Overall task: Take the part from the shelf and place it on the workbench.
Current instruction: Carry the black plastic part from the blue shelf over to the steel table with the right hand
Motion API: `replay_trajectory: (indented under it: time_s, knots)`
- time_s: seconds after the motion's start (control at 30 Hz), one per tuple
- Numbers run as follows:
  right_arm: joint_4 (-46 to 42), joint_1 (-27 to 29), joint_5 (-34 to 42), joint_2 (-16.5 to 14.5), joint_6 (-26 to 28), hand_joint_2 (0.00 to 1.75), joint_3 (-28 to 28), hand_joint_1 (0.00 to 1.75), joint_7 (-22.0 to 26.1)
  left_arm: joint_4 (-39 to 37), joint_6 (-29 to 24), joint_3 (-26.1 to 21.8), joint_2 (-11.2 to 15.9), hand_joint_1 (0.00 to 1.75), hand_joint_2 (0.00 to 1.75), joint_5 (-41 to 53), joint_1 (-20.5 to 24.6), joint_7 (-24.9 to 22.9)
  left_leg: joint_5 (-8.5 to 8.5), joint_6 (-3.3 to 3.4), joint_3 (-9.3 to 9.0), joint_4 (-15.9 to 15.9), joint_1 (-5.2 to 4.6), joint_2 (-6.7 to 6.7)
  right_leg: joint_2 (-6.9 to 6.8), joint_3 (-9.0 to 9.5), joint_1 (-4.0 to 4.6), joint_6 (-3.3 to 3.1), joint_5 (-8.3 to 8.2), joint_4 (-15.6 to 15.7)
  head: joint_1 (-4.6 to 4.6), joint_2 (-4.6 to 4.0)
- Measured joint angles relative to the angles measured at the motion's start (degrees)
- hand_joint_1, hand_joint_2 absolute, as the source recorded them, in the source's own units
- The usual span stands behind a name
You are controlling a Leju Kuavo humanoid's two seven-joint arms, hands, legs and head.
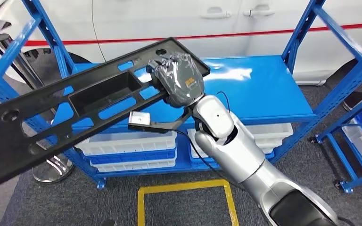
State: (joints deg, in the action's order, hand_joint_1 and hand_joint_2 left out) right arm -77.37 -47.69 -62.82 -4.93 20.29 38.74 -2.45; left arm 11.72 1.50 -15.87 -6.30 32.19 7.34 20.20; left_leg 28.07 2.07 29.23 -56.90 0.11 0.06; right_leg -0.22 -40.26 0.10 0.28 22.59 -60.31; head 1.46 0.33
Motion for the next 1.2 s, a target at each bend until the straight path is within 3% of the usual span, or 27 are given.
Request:
replay_trajectory:
  time_s: [0.1,0.13,0.17,0.2,0.23,0.27,0.33,0.4,0.47,0.5,0.53,0.6,0.63,0.67,0.7,0.77,0.8,0.87,0.9,0.97,1.0,1.03,1.1,1.13,1.17,1.2]
  knots:
    - [0.13,0.05,-0.07,0.11,-0.01,1.75,-0.23,1.75,0.0,0.0,-0.01,0.0,-0.1,0.0,1.75,0.18,0.06,-0.09,-2.29,0.79,2.66,-0.02,-0.09,0.29,0.13,-2.36,-0.27,0.56,8.49,-9.01,0.01,0.0]
    - [0.18,0.08,-0.07,0.13,-0.01,1.75,-0.26,1.75,0.0,0.0,-0.02,0.0,-0.14,0.0,1.75,0.2,0.07,-0.09,-3.02,0.82,3.72,-0.13,-0.18,0.31,0.14,-2.72,-0.33,0.65,9.56,-12.22,0.01,0.0]
    - [0.24,0.12,-0.09,0.16,-0.01,1.75,-0.27,1.75,-0.01,0.0,-0.02,0.0,-0.17,0.0,1.75,0.21,0.06,-0.09,-3.76,0.77,4.83,-0.28,-0.25,0.33,0.13,-2.49,-0.36,0.68,9.1,-14.3,0.01,0.0]
    - [0.31,0.16,-0.12,0.2,-0.01,1.75,-0.27,1.75,0.0,0.0,-0.02,0.0,-0.19,0.0,1.75,0.22,0.06,-0.09,-4.46,0.7,5.97,-0.48,-0.3,0.35,0.14,-1.52,-0.36,0.64,7.52,-14.85,0.02,0.0]
    - [0.36,0.2,-0.15,0.23,-0.02,1.75,-0.27,1.75,0.0,0.0,-0.02,0.0,-0.2,0.0,1.75,0.24,0.06,-0.1,-5.13,0.6,7.1,-0.75,-0.34,0.35,0.14,0.37,-0.35,0.5,5.64,-13.55,0.02,0.0]
    - [0.38,0.22,-0.18,0.26,-0.02,1.75,-0.27,1.75,0.0,0.01,-0.02,0.0,-0.22,0.0,1.75,0.24,0.06,-0.1,-5.71,0.46,8.07,-1.06,-0.36,0.34,0.16,3.08,-0.32,0.25,4.79,-10.56,0.03,0.0]
    - [0.37,0.18,-0.21,0.21,-0.01,1.75,-0.28,1.75,0.02,0.04,-0.03,0.0,-0.31,0.0,1.75,0.26,0.04,-0.1,-6.72,0.02,9.41,-1.55,-0.48,0.28,0.21,8.81,-0.04,-0.24,6.23,-2.57,0.04,0.0]
    - [0.37,0.03,-0.22,0.15,-0.01,1.75,-0.32,1.75,0.04,0.07,-0.05,0.0,-0.4,0.0,1.75,0.27,0.02,-0.1,-7.85,-0.59,9.91,-1.48,-0.39,0.27,0.24,11.12,0.37,-0.63,7.74,1.78,0.03,0.0]
    - [0.45,-0.1,-0.22,0.13,-0.03,1.75,-0.33,1.75,0.03,0.07,-0.06,0.0,-0.46,0.0,1.75,0.31,-0.03,-0.15,-7.97,-1.24,10.42,-1.46,-0.21,0.19,0.08,10.41,0.25,-1.31,6.61,2.28,0.02,0.0]
    - [0.49,-0.13,-0.24,0.11,-0.05,1.75,-0.33,1.75,0.02,0.07,-0.06,0.0,-0.48,0.0,1.75,0.35,-0.08,-0.19,-6.58,-1.53,10.93,-2.3,-0.15,0.12,-0.05,9.84,0.15,-1.82,5.86,2.42,0.03,0.0]
    - [0.53,-0.16,-0.26,0.09,-0.08,1.75,-0.32,1.75,0.02,0.07,-0.06,0.0,-0.48,0.0,1.75,0.4,-0.13,-0.22,-4.03,-1.81,11.69,-4.22,-0.07,0.07,-0.17,9.15,-0.01,-2.24,5.09,2.55,0.04,0.0]
    - [0.56,-0.17,-0.28,0.05,-0.14,1.75,-0.32,1.75,0.03,0.07,-0.06,0.01,-0.49,0.0,1.75,0.57,-0.15,-0.28,2.03,-2.31,13.35,-11.07,0.2,0.06,-0.26,7.44,0.01,-2.7,3.61,2.53,0.05,0.0]
    - [0.59,-0.14,-0.28,0.04,-0.15,1.75,-0.32,1.75,0.03,0.07,-0.06,0.01,-0.49,0.0,1.75,0.64,-0.14,-0.28,3.64,-2.54,13.85,-14.74,0.34,0.07,-0.29,6.5,0.03,-2.7,2.87,2.48,0.05,0.0]
    - [0.63,-0.09,-0.28,0.03,-0.15,1.75,-0.32,1.75,0.03,0.07,-0.06,0.01,-0.5,0.0,1.75,0.71,-0.11,-0.28,3.67,-2.75,13.81,-17.4,0.46,0.08,-0.31,5.51,0.03,-2.64,2.14,2.4,0.05,0.0]
    - [0.69,-0.04,-0.28,0.03,-0.15,1.75,-0.32,1.75,0.03,0.07,-0.06,0.01,-0.5,0.0,1.75,0.74,-0.1,-0.28,2.35,-2.9,13.05,-18.46,0.56,0.08,-0.34,4.51,-0.01,-2.53,1.46,2.27,0.05,0.0]
    - [0.79,0.01,-0.28,0.03,-0.13,1.75,-0.32,1.75,0.03,0.07,-0.07,0.0,-0.49,0.0,1.75,0.77,-0.05,-0.28,-0.75,-2.97,8.8,-15.12,0.68,0.08,-0.34,2.54,-0.15,-2.17,0.23,1.78,0.07,0.0]
    - [0.79,0.01,-0.29,0.02,-0.12,1.75,-0.32,1.75,0.03,0.09,-0.07,0.0,-0.49,0.0,1.75,0.79,0.01,-0.28,-0.77,-2.9,5.34,-11.02,0.62,0.07,-0.31,1.71,-0.15,-1.91,-0.27,1.42,0.08,0.0]
    - [0.75,-0.03,-0.32,0.0,-0.09,1.75,-0.36,1.75,0.03,0.16,-0.09,0.0,-0.49,0.0,1.75,0.81,0.18,-0.27,1.4,-2.51,-0.28,-3.13,0.43,-0.04,-0.35,0.74,-0.1,-1.31,-1.27,0.99,0.06,0.0]
    - [0.74,-0.05,-0.34,-0.02,-0.08,1.75,-0.37,1.75,0.03,0.2,-0.1,0.0,-0.49,0.0,1.75,0.81,0.23,-0.27,2.23,-2.25,-1.52,-1.01,0.27,-0.1,-0.41,0.51,-0.11,-0.98,-1.86,1.03,0.06,0.0]
    - [0.78,-0.07,-0.35,0.0,-0.08,1.75,-0.39,1.75,0.03,0.22,-0.1,0.01,-0.52,0.0,1.75,0.83,0.18,-0.28,1.58,-1.56,-1.01,-0.25,0.25,-0.01,-0.39,0.19,-0.24,-0.32,-2.69,1.33,0.04,0.0]
    - [0.81,-0.08,-0.35,0.02,-0.09,1.75,-0.39,1.75,0.03,0.22,-0.1,0.02,-0.55,0.0,1.75,0.83,0.16,-0.3,0.93,-1.14,-0.54,-0.12,0.32,0.1,-0.27,-0.19,-0.3,-0.03,-1.93,0.94,0.02,0.0]
    - [0.86,-0.09,-0.35,0.05,-0.09,1.75,-0.4,1.75,0.02,0.22,-0.09,0.02,-0.58,0.0,1.75,0.84,0.15,-0.32,0.17,-0.62,0.12,0.03,0.42,0.25,-0.15,-0.82,-0.36,0.2,0.04,-0.45,0.01,0.0]
    - [1.0,-0.1,-0.35,0.08,-0.1,1.75,-0.4,1.75,0.02,0.22,-0.07,0.02,-0.64,0.0,1.75,0.85,0.23,-0.34,-1.27,0.08,1.72,0.01,0.38,0.42,0.0,-2.64,-0.5,0.5,6.14,-6.69,-0.01,0.0]
    - [1.09,-0.08,-0.35,0.08,-0.1,1.75,-0.4,1.75,0.02,0.22,-0.06,0.02,-0.66,0.0,1.75,0.86,0.25,-0.34,-1.98,0.25,2.65,-0.06,0.31,0.46,0.01,-3.45,-0.52,0.61,8.42,-10.58,0.0,0.0]
    - [1.21,-0.05,-0.36,0.09,-0.1,1.75,-0.4,1.75,0.03,0.22,-0.05,0.02,-0.67,0.0,1.75,0.87,0.26,-0.36,-2.66,0.22,3.6,-0.15,0.25,0.47,0.02,-3.79,-0.53,0.69,9.16,-13.78,-0.01,0.0]
    - [1.34,-0.02,-0.39,0.1,-0.1,1.75,-0.4,1.75,0.03,0.22,-0.04,0.02,-0.67,0.0,1.75,0.9,0.25,-0.39,-3.29,0.16,4.56,-0.26,0.21,0.48,0.02,-3.43,-0.54,0.72,8.43,-15.45,0.0,0.0]
